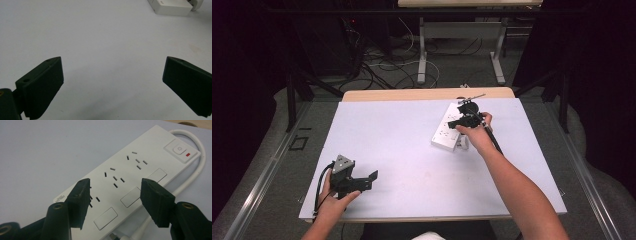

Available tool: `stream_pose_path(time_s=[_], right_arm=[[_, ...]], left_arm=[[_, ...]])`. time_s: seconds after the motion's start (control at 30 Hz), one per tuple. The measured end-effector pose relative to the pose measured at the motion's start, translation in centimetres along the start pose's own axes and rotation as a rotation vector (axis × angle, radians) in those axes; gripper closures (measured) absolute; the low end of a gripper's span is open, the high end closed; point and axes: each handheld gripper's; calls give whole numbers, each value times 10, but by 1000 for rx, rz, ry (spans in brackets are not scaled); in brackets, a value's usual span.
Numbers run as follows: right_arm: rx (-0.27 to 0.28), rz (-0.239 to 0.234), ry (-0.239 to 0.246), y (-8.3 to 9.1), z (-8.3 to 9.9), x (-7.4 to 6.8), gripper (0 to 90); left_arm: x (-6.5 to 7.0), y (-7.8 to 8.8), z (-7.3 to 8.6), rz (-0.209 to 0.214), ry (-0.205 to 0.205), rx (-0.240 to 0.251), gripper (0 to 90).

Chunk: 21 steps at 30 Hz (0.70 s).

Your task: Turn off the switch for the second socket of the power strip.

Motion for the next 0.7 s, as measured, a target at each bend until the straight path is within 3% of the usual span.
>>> stream_pose_path(time_s=[0.23, 0.43, 0.7], right_arm=[[16, 13, 18, 7, 2, -4, 353], [32, -7, 29, 15, 5, -10, 329], [9, -7, 64, 22, 10, -19, 318]], left_arm=[[0, 0, 0, 2, -1, 0, 33], [0, 0, 0, 1, -1, 1, 33], [0, 0, 0, 1, 0, 2, 33]])
Point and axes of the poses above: each handheld gripper's, and its own axes: y roughly backward along the jaws, z roughly out of its underside, x roughly to its right, and after that the axes turned 15 degrees about -x, right-handed
